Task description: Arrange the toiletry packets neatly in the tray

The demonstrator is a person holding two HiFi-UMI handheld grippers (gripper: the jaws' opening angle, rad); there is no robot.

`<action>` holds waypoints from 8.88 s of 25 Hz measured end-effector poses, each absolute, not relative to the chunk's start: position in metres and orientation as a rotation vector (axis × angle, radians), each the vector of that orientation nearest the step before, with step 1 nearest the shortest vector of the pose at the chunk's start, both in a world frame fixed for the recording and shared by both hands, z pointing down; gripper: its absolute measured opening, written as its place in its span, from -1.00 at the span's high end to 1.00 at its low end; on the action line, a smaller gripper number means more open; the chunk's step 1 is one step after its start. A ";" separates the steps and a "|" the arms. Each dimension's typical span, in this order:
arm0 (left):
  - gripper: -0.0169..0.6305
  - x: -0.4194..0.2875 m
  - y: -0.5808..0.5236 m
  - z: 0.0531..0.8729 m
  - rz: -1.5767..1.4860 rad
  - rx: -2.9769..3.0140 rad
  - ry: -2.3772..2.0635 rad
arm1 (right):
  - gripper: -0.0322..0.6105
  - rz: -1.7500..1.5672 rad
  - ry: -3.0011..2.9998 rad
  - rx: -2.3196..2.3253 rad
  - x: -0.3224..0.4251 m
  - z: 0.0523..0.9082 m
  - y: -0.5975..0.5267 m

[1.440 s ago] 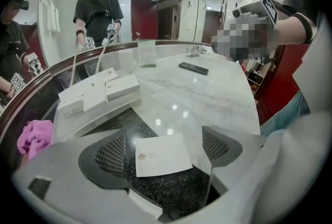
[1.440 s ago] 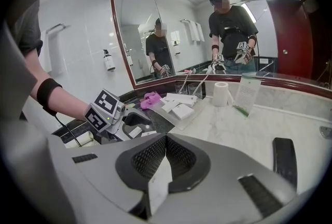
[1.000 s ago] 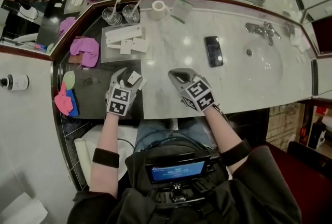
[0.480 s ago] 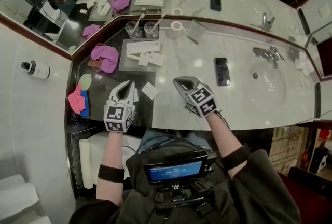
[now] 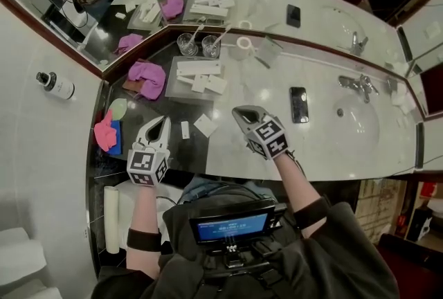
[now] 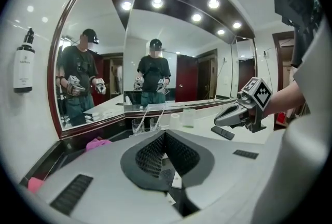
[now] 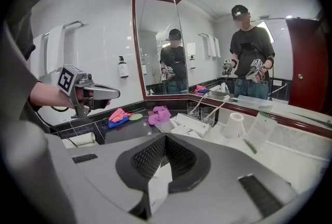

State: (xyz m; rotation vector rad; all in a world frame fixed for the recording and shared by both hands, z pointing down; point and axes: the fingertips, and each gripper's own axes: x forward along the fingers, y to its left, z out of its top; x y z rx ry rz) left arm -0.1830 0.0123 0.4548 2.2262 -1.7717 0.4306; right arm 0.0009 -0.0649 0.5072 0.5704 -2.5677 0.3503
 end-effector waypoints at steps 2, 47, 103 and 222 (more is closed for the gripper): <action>0.95 -0.188 0.016 0.456 0.432 2.227 -1.770 | 0.85 0.346 -2.563 0.572 -0.002 0.510 -0.065; 0.94 -0.239 -0.004 0.508 0.397 2.120 -1.753 | -0.37 -0.056 -2.112 0.241 -0.148 0.633 -0.170; 0.94 -0.225 0.002 0.500 0.387 2.111 -1.747 | 0.85 -0.013 -2.174 0.410 -0.115 0.597 -0.177; 0.94 -0.145 -0.013 0.516 0.495 2.238 -1.498 | 0.18 0.464 -2.163 0.721 0.030 0.643 -0.081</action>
